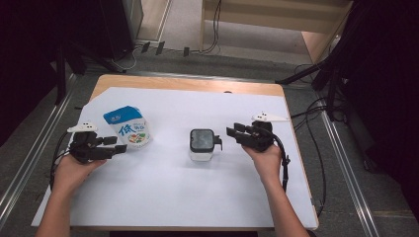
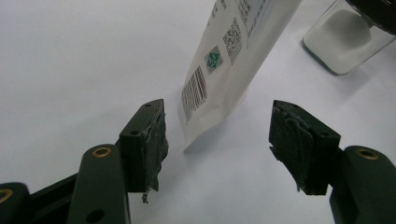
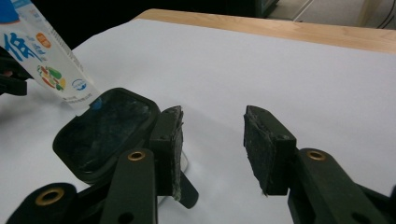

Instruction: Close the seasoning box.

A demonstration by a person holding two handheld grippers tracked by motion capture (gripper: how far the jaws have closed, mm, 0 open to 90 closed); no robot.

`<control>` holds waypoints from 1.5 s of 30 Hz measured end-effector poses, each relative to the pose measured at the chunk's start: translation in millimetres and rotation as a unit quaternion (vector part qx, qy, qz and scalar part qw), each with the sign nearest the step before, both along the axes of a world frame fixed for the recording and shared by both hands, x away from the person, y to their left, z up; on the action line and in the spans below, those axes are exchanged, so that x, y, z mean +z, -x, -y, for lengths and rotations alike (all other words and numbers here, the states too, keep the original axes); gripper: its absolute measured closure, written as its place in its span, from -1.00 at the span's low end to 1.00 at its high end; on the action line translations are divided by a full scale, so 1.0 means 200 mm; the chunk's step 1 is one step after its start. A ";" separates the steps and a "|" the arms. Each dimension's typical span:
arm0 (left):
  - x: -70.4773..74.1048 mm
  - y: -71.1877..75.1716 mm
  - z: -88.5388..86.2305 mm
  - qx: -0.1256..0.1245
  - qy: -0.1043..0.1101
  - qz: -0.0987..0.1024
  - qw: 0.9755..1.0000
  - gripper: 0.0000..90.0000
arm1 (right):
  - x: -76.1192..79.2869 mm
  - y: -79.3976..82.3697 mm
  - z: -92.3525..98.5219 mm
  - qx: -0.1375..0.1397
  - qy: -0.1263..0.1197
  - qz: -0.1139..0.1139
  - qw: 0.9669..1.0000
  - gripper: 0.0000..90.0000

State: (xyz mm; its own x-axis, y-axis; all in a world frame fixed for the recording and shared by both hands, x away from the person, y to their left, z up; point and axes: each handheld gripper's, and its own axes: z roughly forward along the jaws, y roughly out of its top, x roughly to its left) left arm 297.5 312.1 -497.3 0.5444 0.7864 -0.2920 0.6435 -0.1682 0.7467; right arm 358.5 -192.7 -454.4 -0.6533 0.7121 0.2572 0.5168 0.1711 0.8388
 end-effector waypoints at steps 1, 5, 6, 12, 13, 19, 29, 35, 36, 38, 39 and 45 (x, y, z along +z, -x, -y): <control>0.00 0.00 0.00 0.002 0.000 -0.001 1.000 -0.17 | 0.00 0.00 0.01 -0.003 0.000 0.000 1.000 0.29; -0.01 -0.01 0.00 0.002 0.001 0.000 1.000 -0.17 | -0.02 0.00 0.06 -0.014 0.001 0.003 1.000 0.28; -0.01 -0.01 0.00 0.002 0.005 0.000 1.000 -0.17 | -0.02 0.00 0.07 -0.017 0.002 0.006 1.000 0.27; -0.01 -0.02 0.00 0.005 0.009 0.006 1.000 -0.17 | -0.06 0.00 0.15 -0.041 0.000 0.007 0.999 0.27; -0.01 -0.02 0.00 0.005 0.013 0.005 1.000 -0.17 | -0.07 0.00 0.16 -0.045 0.004 0.007 0.999 0.27; -0.01 -0.03 -0.01 0.009 0.016 0.005 1.000 -0.16 | -0.10 0.00 0.22 -0.062 0.015 0.002 0.998 0.26; -0.01 -0.04 0.00 0.005 0.010 0.003 1.000 -0.15 | -0.14 0.02 0.30 -0.085 0.021 0.004 0.996 0.22; -0.01 -0.05 0.00 0.004 0.008 0.004 1.000 -0.15 | -0.15 0.04 0.32 -0.089 0.026 0.003 0.996 0.20; -0.01 -0.05 0.00 0.002 0.008 0.003 1.000 -0.15 | -0.15 0.04 0.32 -0.090 0.027 0.002 0.996 0.21; -0.01 -0.05 0.00 0.002 0.008 0.002 1.000 -0.15 | -0.16 0.04 0.33 -0.090 0.027 0.002 0.996 0.20; -0.01 -0.05 0.00 0.002 0.007 0.002 1.000 -0.15 | -0.16 0.04 0.33 -0.090 0.028 0.001 0.995 0.20; -0.01 -0.05 0.00 0.003 0.008 0.003 1.000 -0.16 | -0.17 0.03 0.32 -0.087 0.034 0.000 0.996 0.19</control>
